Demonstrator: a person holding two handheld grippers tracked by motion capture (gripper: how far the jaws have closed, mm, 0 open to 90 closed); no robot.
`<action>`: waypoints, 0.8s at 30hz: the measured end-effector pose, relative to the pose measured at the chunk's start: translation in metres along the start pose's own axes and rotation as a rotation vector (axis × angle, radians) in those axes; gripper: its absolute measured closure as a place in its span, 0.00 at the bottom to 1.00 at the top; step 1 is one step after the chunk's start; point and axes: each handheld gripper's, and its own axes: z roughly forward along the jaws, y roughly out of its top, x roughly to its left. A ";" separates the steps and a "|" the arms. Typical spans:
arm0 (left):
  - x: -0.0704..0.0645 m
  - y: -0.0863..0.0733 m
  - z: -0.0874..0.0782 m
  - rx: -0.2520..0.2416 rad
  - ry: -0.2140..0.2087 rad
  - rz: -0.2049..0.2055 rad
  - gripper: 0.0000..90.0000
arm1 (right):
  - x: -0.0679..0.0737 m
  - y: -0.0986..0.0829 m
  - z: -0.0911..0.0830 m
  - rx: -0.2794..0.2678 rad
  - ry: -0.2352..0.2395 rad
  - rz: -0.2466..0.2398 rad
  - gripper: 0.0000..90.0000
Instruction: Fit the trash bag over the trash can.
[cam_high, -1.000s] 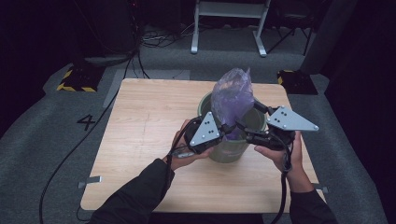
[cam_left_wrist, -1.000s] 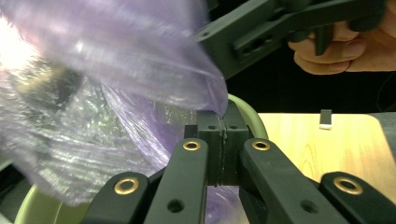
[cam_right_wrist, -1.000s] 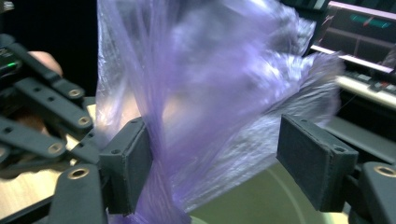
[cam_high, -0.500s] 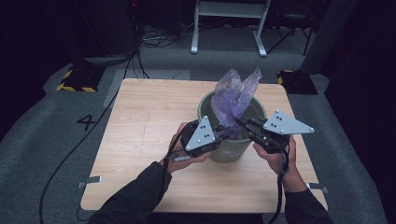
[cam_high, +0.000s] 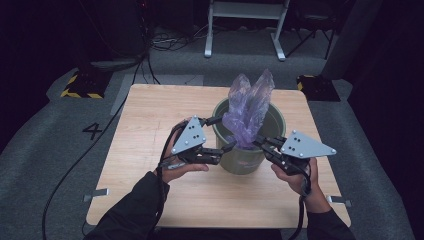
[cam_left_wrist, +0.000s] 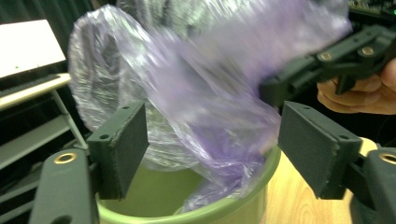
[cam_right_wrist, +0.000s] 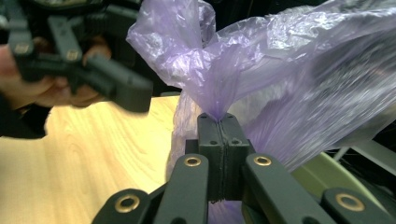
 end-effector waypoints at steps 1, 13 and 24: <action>0.001 0.001 -0.001 -0.004 0.003 0.004 0.25 | 0.001 -0.001 -0.001 0.003 0.005 0.000 1.00; 0.017 0.004 0.013 0.028 -0.099 0.011 0.53 | 0.010 -0.017 -0.002 0.044 0.063 0.002 0.98; 0.009 -0.003 0.008 0.039 -0.131 0.066 1.00 | 0.011 -0.027 -0.010 0.028 0.053 0.038 0.96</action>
